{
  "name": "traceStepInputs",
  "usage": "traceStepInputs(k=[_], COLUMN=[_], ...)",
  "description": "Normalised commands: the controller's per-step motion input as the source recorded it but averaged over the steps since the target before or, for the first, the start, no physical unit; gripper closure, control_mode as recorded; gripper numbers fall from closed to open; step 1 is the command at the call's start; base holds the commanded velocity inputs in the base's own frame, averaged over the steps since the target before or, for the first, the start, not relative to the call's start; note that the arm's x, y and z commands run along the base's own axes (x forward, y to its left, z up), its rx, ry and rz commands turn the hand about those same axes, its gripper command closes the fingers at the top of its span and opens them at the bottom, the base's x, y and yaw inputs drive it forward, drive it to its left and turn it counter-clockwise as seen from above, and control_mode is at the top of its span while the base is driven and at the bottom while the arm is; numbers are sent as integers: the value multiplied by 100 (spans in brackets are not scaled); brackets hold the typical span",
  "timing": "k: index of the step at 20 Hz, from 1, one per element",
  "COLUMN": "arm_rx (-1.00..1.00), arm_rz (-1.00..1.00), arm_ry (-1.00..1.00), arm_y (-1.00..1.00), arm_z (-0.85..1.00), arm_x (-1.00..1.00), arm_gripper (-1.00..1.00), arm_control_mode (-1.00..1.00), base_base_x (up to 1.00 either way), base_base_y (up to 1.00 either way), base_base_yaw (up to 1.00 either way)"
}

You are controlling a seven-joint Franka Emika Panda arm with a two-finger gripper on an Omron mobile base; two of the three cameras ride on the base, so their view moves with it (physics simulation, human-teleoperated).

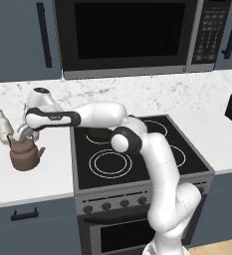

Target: Pick the kettle from the counter and place it on a stove burner. Then turn the burner on.

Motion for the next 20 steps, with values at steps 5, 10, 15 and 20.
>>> traceStepInputs(k=[5,10,15,20], arm_rx=[0,2,4,0], arm_rz=[0,-5,-10,-13], arm_ry=[0,0,-9,-9], arm_y=[0,-14,-23,-33], arm_z=[0,0,0,0], arm_x=[-4,-78,-100,-91], arm_gripper=[100,100,100,100], arm_control_mode=[-100,-100,-100,-100], base_base_x=[0,0,0,0], base_base_y=[0,0,0,0], base_base_yaw=[0,0,0,0])
